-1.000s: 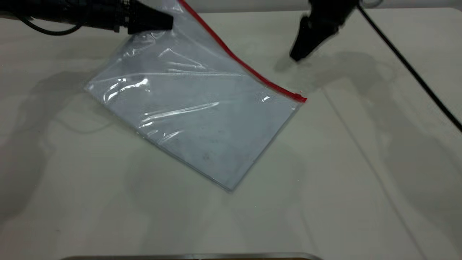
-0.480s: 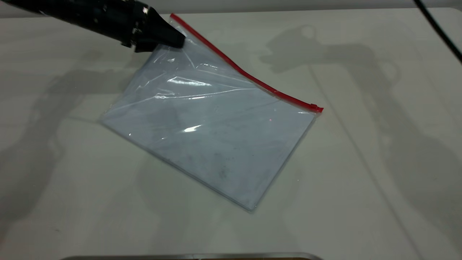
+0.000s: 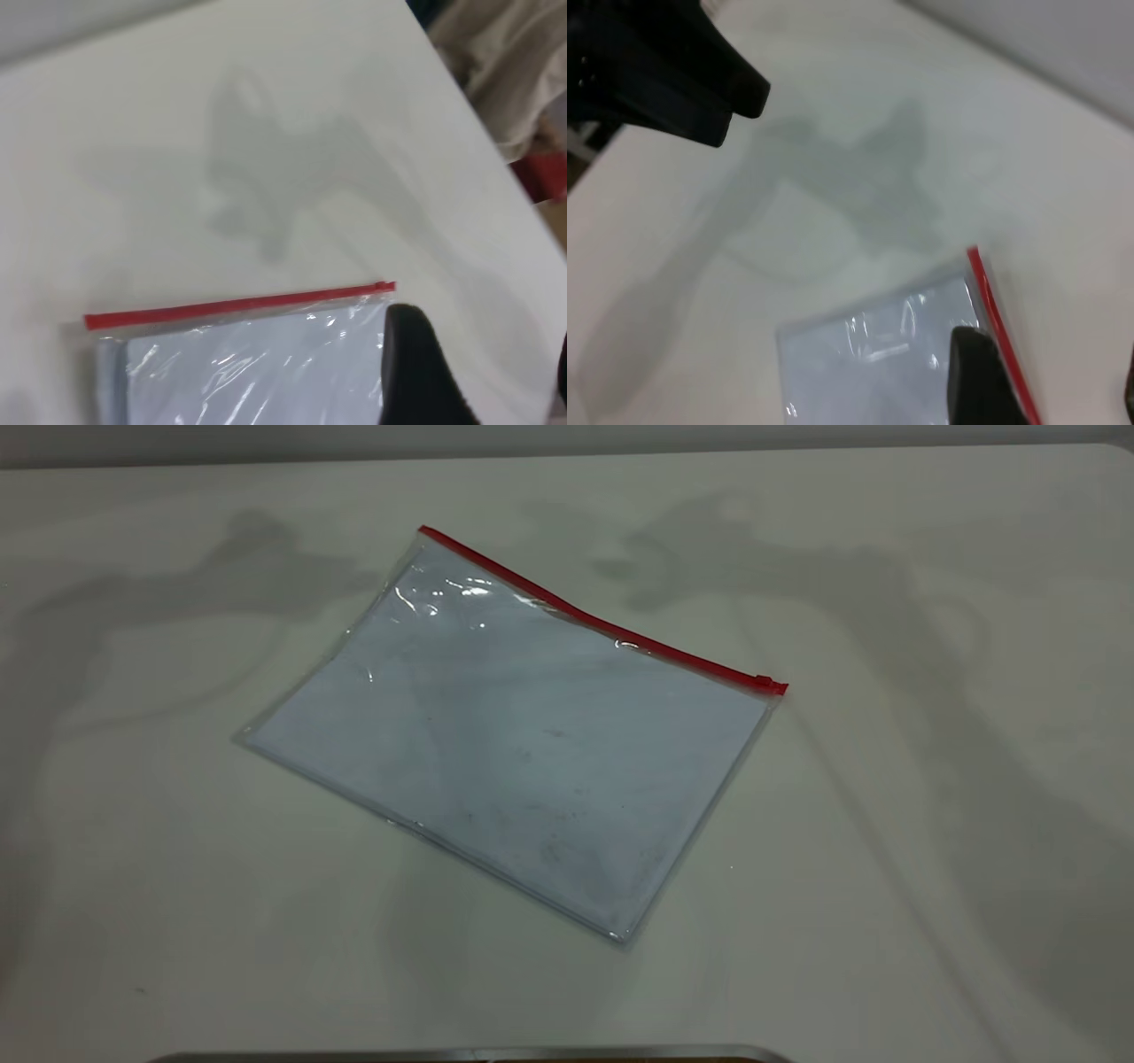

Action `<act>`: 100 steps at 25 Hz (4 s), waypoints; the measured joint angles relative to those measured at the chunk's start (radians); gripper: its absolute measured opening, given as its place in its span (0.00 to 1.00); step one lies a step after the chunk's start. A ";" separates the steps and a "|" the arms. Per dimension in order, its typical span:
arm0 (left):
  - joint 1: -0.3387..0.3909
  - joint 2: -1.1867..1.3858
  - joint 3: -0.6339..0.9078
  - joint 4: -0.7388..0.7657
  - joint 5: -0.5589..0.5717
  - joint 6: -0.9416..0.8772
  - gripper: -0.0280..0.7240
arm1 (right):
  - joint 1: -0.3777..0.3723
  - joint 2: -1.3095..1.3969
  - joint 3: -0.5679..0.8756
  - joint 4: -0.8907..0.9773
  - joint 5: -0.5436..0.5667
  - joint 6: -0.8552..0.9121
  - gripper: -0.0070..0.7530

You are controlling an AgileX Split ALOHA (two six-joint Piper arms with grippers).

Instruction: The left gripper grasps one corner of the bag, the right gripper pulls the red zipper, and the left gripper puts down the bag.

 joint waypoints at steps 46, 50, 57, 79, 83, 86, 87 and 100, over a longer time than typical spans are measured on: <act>-0.003 -1.622 1.455 0.780 -0.005 -0.574 0.58 | -0.001 -1.591 2.088 -0.785 -0.087 0.436 0.57; -0.003 -1.772 1.531 0.849 -0.010 -0.595 0.58 | -0.001 -1.648 2.141 -0.785 -0.136 0.441 0.57; -0.003 -1.982 1.560 0.873 -0.032 -0.611 0.58 | -0.001 -1.728 2.143 -0.779 -0.146 0.442 0.57; -0.009 -2.237 1.560 0.878 -0.024 -0.615 0.58 | -0.175 -2.440 2.143 -0.762 -0.115 0.443 0.57; -0.012 -2.275 1.560 0.878 -0.024 -0.618 0.58 | -0.175 -2.465 2.143 -0.762 -0.107 0.443 0.57; -0.013 -2.316 1.560 0.878 -0.019 -0.618 0.58 | -0.175 -2.465 2.143 -0.762 -0.107 0.443 0.57; -0.013 -2.318 1.560 0.878 -0.017 -0.618 0.58 | -0.175 -2.465 2.143 -0.762 -0.107 0.443 0.57; -0.013 -2.318 1.560 0.878 -0.017 -0.618 0.58 | -0.175 -2.466 2.143 -0.762 -0.107 0.442 0.57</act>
